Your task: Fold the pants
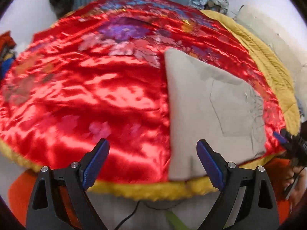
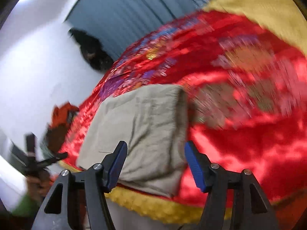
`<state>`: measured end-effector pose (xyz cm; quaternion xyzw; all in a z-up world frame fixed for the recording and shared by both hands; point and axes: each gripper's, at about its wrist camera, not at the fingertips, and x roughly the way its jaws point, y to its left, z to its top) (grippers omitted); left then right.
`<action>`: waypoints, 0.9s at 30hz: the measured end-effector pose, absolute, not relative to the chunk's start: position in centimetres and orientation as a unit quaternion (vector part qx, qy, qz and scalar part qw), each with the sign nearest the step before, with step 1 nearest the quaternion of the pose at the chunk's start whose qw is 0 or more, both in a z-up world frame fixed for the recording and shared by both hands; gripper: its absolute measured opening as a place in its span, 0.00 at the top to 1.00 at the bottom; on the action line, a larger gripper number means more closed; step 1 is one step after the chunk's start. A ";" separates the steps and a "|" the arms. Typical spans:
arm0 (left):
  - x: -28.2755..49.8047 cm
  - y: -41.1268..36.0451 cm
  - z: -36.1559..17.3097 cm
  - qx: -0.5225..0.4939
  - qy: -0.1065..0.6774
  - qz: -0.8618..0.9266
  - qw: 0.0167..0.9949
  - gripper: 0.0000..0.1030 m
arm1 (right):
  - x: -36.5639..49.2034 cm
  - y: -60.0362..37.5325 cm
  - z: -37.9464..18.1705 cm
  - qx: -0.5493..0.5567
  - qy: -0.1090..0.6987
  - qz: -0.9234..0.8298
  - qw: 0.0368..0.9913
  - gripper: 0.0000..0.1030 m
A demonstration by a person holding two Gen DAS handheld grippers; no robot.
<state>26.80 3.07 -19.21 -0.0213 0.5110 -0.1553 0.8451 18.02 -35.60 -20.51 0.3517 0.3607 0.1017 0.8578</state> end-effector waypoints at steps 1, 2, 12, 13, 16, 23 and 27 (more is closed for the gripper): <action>27.3 2.8 -19.6 -0.022 0.516 -0.160 0.841 0.09 | 18.3 -36.2 -21.0 0.376 0.369 0.122 0.841 0.39; 28.0 2.3 -20.0 -0.023 0.525 -0.167 0.835 0.09 | 18.8 -36.5 -21.4 0.393 0.377 0.142 0.827 0.39; 31.4 -1.7 -22.7 -0.009 0.579 -0.215 0.786 0.09 | 28.0 -35.7 -25.7 0.385 0.525 0.168 0.740 0.39; 31.3 -2.1 -22.9 -0.004 0.582 -0.222 0.782 0.09 | 28.5 -35.2 -25.9 0.375 0.536 0.173 0.736 0.39; 31.0 -3.4 -23.3 0.013 0.592 -0.228 0.773 0.20 | 29.6 -34.6 -26.5 0.357 0.559 0.181 0.726 0.40; 28.9 -5.2 -19.4 0.047 0.553 -0.230 0.800 0.84 | 29.0 -31.7 -22.0 0.275 0.533 0.177 0.780 0.69; 27.7 -4.8 -15.2 0.042 0.513 -0.252 0.820 0.85 | 28.4 -29.5 -18.0 0.240 0.506 0.188 0.807 0.72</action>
